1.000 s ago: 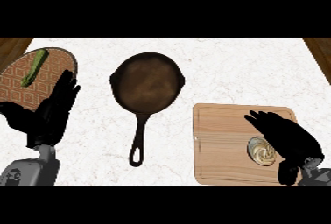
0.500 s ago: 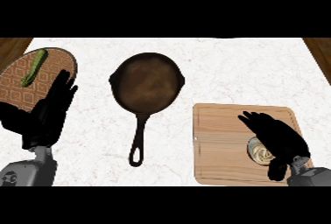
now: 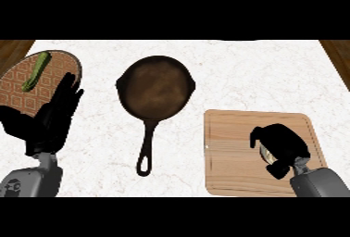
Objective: Pick the cupcake from the cutting board and place it in the pan
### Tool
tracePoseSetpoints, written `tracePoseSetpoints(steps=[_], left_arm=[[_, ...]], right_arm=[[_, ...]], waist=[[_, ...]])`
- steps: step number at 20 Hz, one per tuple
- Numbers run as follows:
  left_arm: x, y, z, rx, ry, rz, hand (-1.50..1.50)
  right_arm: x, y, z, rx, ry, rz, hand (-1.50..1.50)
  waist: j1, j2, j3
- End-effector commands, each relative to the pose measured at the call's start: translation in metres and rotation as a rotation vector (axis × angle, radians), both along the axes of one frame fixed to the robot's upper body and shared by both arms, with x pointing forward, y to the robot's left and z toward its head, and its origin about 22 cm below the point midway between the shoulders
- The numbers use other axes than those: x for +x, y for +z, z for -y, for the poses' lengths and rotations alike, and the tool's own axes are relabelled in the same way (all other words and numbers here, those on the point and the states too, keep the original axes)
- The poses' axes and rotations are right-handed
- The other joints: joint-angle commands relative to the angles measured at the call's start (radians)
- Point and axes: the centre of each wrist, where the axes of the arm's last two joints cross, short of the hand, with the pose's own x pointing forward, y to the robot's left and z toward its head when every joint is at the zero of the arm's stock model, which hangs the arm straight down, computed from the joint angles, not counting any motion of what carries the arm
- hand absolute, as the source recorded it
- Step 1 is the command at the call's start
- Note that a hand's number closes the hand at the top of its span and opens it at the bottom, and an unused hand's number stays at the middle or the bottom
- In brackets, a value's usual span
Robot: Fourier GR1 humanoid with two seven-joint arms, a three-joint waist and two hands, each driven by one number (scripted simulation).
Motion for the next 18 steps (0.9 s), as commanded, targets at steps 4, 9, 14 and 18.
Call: tracePoseSetpoints(steps=[4, 9, 14, 18], left_arm=[[-0.017, 0.005, 0.008, 0.014, 0.016, -0.002, 0.0], [-0.008, 0.016, 0.015, 0.002, -0.003, -0.005, 0.0], [0.003, 0.007, 0.013, 0.01, -0.077, 0.019, 0.0], [0.005, 0.006, 0.022, 0.006, -0.11, 0.007, 0.0]], right_arm=[[0.006, -0.007, 0.016, 0.051, 0.029, 0.02, 1.5], [0.004, -0.015, 0.007, 0.112, 0.022, 0.054, 1.5], [0.005, 0.007, -0.141, 0.158, -0.125, 0.093, 1.5], [0.016, 0.037, -0.163, 0.153, -0.219, 0.249, 1.5]], waist=[[0.001, 0.002, 0.003], [0.0, 0.002, 0.003], [0.089, 0.018, 0.002], [0.132, 0.014, 0.002]])
